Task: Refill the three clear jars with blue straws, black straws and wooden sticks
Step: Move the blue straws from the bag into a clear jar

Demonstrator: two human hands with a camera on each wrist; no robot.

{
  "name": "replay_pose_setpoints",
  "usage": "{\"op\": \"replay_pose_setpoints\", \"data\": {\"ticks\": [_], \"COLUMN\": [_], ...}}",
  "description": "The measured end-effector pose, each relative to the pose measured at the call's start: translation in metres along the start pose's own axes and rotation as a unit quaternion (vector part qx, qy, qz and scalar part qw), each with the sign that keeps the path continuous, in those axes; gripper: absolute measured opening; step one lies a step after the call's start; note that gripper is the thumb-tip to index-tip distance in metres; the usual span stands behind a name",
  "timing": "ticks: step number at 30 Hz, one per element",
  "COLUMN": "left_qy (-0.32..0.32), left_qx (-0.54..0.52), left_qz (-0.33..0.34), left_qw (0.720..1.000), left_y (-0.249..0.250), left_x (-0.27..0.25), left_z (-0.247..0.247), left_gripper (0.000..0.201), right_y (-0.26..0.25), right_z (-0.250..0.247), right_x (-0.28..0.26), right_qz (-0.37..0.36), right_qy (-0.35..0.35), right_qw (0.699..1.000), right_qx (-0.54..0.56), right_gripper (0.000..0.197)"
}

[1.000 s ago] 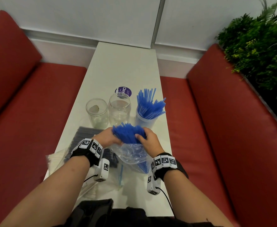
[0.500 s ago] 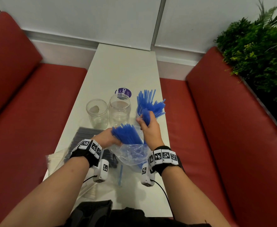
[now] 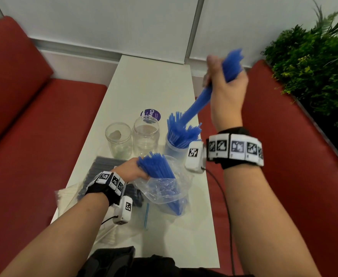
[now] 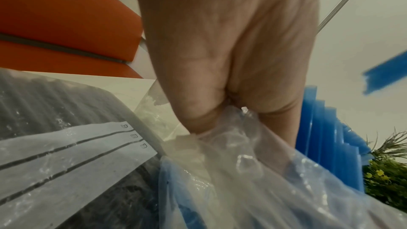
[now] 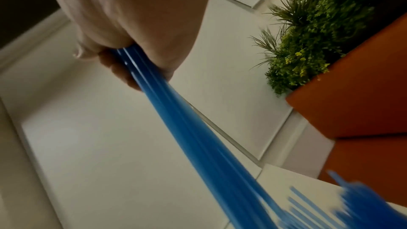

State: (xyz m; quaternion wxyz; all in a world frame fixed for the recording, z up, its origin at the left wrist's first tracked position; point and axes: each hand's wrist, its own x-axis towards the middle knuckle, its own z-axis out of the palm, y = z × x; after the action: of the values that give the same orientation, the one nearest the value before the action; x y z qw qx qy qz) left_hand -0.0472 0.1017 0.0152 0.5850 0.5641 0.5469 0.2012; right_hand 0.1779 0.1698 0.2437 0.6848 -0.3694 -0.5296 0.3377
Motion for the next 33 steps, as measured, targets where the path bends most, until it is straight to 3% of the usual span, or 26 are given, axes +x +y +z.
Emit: {"op": "replay_pose_setpoints", "data": {"ticks": [3, 7, 13, 18, 25, 29, 33], "left_qy": [-0.004, -0.008, -0.016, -0.033, -0.048, -0.056, -0.052], "left_qx": [-0.013, -0.017, -0.021, -0.037, -0.04, -0.043, -0.039], "left_qz": [0.009, 0.024, 0.013, 0.007, 0.003, 0.011, 0.012], "left_qw": [1.0, 1.0, 1.0, 0.999, 0.998, 0.997, 0.998], "left_y": [-0.001, 0.001, -0.001, -0.006, -0.007, -0.006, -0.006], "left_x": [0.002, 0.005, 0.009, 0.01, 0.012, 0.016, 0.019], "left_z": [0.001, 0.001, -0.003, -0.007, -0.012, -0.014, -0.014], "left_gripper": [0.042, 0.042, 0.046, 0.051, 0.048, 0.049, 0.049], "right_y": [-0.008, 0.018, 0.083, 0.127, 0.15, 0.133, 0.125], "right_z": [-0.002, 0.0, 0.0, -0.008, -0.014, -0.01, -0.008], "right_x": [0.03, 0.04, 0.016, 0.001, -0.007, 0.009, 0.017], "right_qz": [-0.034, -0.006, 0.07, 0.128, 0.203, 0.147, 0.058], "right_qy": [0.071, 0.106, 0.047, 0.042, -0.069, -0.059, -0.059], "right_qw": [0.997, 0.994, 0.994, 0.986, 0.968, 0.983, 0.981], "right_qx": [0.024, -0.005, -0.074, -0.1, -0.127, -0.089, -0.174], "right_gripper": [0.027, 0.022, 0.026, 0.027, 0.019, 0.016, 0.018]}}
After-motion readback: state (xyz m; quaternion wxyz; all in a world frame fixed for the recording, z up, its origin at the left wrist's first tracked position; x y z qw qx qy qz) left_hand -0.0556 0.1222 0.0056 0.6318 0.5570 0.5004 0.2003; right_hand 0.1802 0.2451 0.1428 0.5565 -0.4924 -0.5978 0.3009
